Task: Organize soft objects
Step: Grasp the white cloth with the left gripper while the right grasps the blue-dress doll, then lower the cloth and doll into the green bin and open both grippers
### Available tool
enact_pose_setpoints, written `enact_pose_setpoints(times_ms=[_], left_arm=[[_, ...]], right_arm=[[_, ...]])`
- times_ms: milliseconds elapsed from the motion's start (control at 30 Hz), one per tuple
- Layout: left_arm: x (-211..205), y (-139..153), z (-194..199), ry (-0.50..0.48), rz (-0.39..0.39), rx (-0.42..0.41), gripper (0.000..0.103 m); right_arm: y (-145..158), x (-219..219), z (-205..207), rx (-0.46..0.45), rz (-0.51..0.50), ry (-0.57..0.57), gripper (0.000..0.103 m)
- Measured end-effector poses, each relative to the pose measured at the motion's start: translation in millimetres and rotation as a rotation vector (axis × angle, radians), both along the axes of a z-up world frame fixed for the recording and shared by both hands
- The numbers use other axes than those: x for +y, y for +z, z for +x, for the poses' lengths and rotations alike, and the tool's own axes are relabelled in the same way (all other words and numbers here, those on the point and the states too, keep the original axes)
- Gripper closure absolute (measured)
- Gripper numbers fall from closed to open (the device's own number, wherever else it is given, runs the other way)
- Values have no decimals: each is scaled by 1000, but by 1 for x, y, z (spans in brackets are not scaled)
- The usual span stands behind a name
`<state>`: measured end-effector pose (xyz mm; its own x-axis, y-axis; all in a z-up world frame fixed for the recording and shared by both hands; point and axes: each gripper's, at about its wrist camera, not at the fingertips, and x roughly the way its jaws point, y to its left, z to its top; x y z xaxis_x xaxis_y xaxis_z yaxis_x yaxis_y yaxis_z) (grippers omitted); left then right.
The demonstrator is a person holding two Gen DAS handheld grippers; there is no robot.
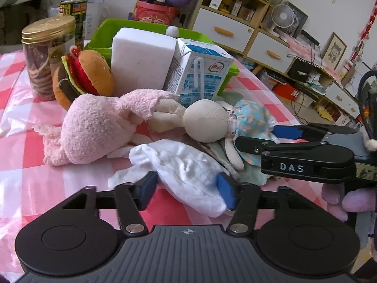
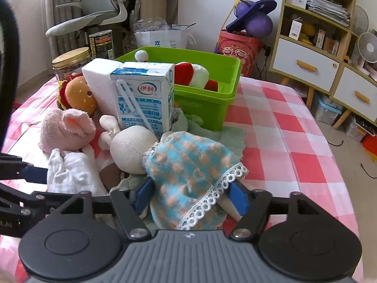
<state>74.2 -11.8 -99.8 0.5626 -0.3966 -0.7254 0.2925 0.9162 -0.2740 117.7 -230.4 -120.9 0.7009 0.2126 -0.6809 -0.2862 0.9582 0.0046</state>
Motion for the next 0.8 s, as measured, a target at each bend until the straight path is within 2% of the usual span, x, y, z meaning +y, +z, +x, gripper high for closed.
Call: enact_pose_setpoints(times_ms=[67, 233, 433, 800], left_arm=[[0, 1, -1, -2, 1, -4, 57], [1, 4, -1, -2, -20, -2, 72], [3, 12, -3, 5, -18, -26, 82], [17, 29, -5, 50, -68, -59, 85]], right_arm=[[-1, -1, 1, 16, 24, 9, 79], [-1, -4, 2, 27, 71, -1, 95], [6, -11, 2, 44, 153, -29, 97], [22, -21, -3, 31, 258, -37, 97]])
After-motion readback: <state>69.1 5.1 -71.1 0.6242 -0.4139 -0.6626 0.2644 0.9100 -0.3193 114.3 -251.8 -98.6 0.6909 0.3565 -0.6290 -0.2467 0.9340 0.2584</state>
